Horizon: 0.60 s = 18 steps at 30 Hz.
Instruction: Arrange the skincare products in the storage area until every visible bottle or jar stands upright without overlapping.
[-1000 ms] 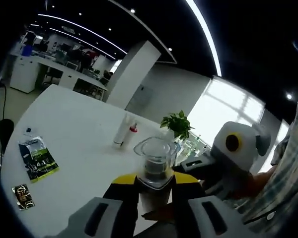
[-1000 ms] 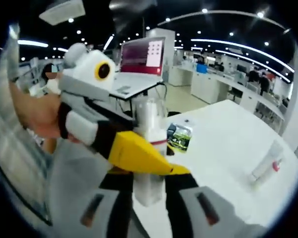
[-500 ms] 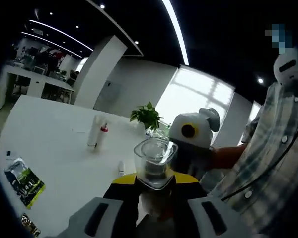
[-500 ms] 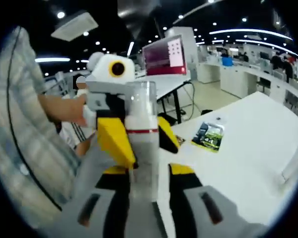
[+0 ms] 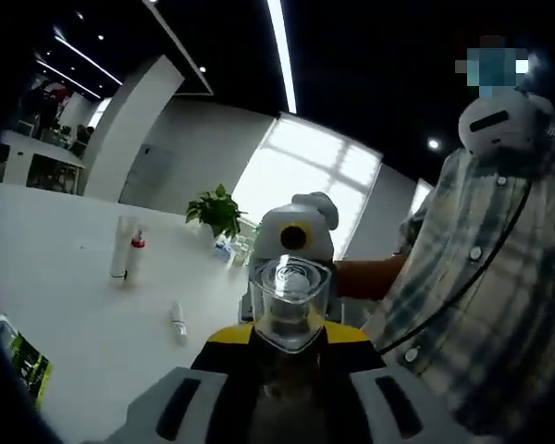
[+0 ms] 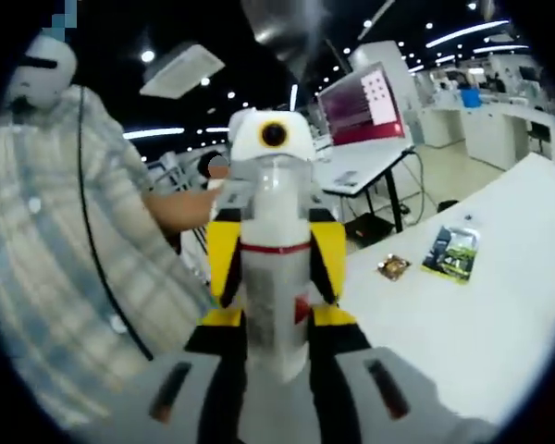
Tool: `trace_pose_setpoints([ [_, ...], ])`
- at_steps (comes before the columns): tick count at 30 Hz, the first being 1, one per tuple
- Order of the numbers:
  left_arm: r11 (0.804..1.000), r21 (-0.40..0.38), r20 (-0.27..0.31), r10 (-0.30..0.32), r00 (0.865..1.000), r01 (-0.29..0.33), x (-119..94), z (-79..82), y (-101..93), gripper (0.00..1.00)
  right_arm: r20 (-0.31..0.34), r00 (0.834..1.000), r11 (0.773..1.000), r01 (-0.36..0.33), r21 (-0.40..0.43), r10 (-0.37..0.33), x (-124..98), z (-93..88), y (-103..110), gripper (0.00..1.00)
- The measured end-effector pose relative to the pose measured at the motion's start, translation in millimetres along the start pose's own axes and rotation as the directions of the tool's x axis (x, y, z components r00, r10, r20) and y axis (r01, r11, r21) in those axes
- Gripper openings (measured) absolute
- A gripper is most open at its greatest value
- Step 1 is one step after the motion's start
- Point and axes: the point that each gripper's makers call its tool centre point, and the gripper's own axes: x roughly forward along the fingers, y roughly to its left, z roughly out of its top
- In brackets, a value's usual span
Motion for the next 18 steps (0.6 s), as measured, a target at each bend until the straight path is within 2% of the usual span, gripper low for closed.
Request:
trace_pose_setpoints([
  [2, 0.998, -0.03, 0.016, 0.053, 0.998, -0.052, -2.1, 1.7, 11.0, 0.26, 0.001, 0.998, 0.998, 0.058, 0.008, -0.058, 0.2, 0.4, -9.2, 0.23],
  [5, 0.988, -0.072, 0.027, 0.138, 0.99, -0.136, -0.3, 2.0, 24.2, 0.26, 0.003, 0.983, 0.983, 0.183, -0.01, -0.183, -1.4, 2.3, -28.2, 0.23],
  [7, 0.971, -0.127, 0.057, 0.211, 0.976, -0.203, -1.2, 4.1, 36.7, 0.28, 0.01, 0.967, 0.967, 0.255, -0.012, -0.255, -3.8, 5.2, -37.6, 0.23],
  [8, 0.957, -0.155, 0.081, 0.26, 0.962, -0.245, -1.4, 5.6, 43.7, 0.29, 0.012, 0.957, 0.957, 0.289, -0.013, -0.289, -5.3, 6.4, -42.1, 0.23],
  [10, 0.943, -0.167, 0.092, 0.306, 0.948, -0.288, -1.0, 3.4, 50.0, 0.29, 0.001, 0.938, 0.938, 0.345, -0.03, -0.345, -7.0, 6.3, -49.5, 0.23],
  [12, 0.931, -0.185, 0.103, 0.337, 0.936, -0.315, -0.1, 2.1, 53.8, 0.28, -0.016, 0.919, 0.918, 0.392, -0.057, -0.394, -6.9, 4.0, -54.3, 0.23],
  [17, 0.914, -0.233, 0.139, 0.369, 0.919, -0.331, 2.7, 3.7, 56.0, 0.25, -0.027, 0.888, 0.885, 0.455, -0.094, -0.459, -5.7, 1.4, -58.7, 0.23],
  [18, 0.9, -0.247, 0.141, 0.4, 0.906, -0.359, 1.3, 3.4, 60.2, 0.25, -0.015, 0.863, 0.86, 0.501, -0.093, -0.505, -8.9, 2.0, -63.7, 0.23],
])
